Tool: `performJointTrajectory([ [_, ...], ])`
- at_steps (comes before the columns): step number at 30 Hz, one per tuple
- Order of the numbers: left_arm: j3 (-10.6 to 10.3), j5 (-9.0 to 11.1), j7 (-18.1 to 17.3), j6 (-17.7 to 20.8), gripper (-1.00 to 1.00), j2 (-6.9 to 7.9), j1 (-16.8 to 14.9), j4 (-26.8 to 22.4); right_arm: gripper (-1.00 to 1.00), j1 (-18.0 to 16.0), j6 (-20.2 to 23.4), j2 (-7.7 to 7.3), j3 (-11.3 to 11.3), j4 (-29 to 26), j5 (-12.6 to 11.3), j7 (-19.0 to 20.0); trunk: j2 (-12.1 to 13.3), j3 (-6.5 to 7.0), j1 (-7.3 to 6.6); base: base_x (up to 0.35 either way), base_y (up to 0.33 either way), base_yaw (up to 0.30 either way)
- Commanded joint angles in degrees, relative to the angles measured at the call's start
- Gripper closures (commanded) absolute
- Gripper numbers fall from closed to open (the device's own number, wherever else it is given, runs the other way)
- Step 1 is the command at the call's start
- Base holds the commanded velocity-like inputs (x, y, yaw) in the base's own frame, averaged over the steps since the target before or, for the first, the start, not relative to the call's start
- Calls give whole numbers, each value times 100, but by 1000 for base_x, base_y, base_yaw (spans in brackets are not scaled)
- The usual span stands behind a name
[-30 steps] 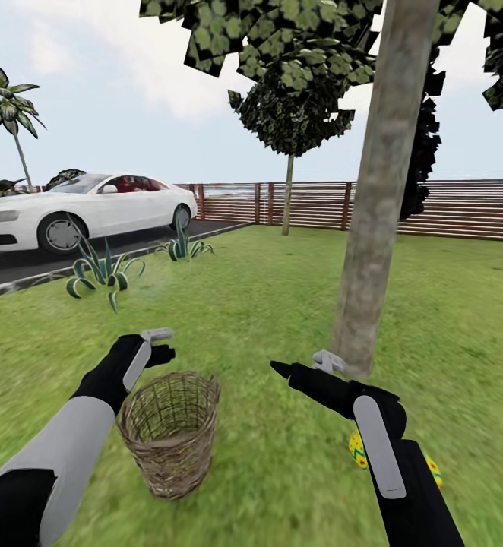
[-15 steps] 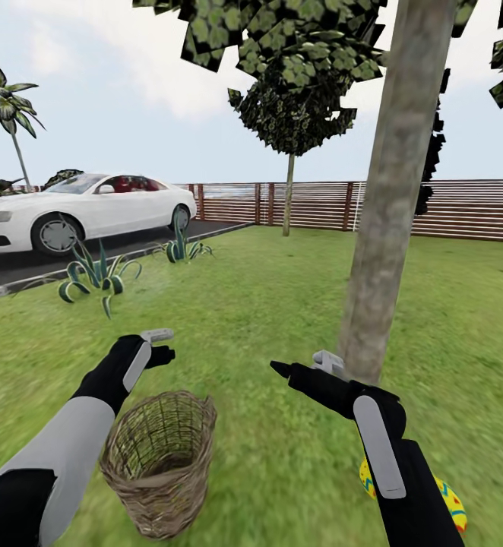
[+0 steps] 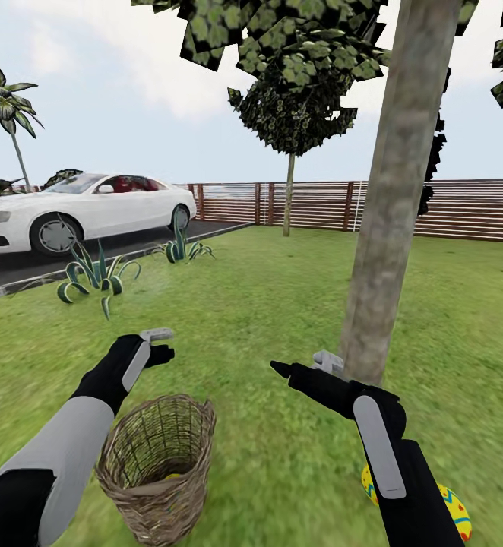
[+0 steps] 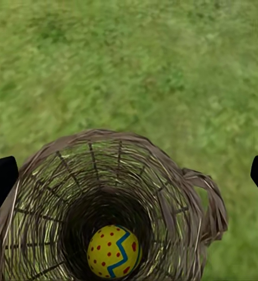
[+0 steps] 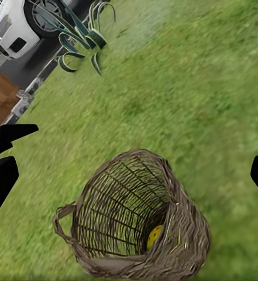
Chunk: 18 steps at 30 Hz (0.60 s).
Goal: Take the three Easter eggs out of the wicker basket on the lawn in the garden, then place them on the lawn next to a single tree (choose any tree) so that all three eggs are next to the same tree and none are left in the basket.
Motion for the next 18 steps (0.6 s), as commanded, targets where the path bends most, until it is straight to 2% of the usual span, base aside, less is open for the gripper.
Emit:
performJointTrajectory([
  [1, -8, 67, 42, 24, -100, 8, -2, -7, -100, -4, 22, 2, -3, -4, -8, -8, -3, -6, -1, 2, 0, 0],
  [3, -3, 81, 39, 38, -100, 33, -2, 1, -100, -5, 22, 2, -5, -4, -8, -8, -3, -6, -1, 1, 0, 0],
  [9, 16, 77, 45, 286, -100, 67, -6, 55, -100, -4, 24, 2, -3, -4, -8, -8, -244, -114, 131, 0, 0, 0],
  [12, 27, 81, 54, 506, -100, 94, -9, 61, -100, -4, 20, 2, -3, -4, -8, -8, -244, -114, 131, 0, 0, 0],
  [18, 101, 86, 68, 616, -100, 126, -11, 63, -100, -4, 17, 2, -3, -4, -8, -8, -244, -114, 131, 0, 0, 0],
])
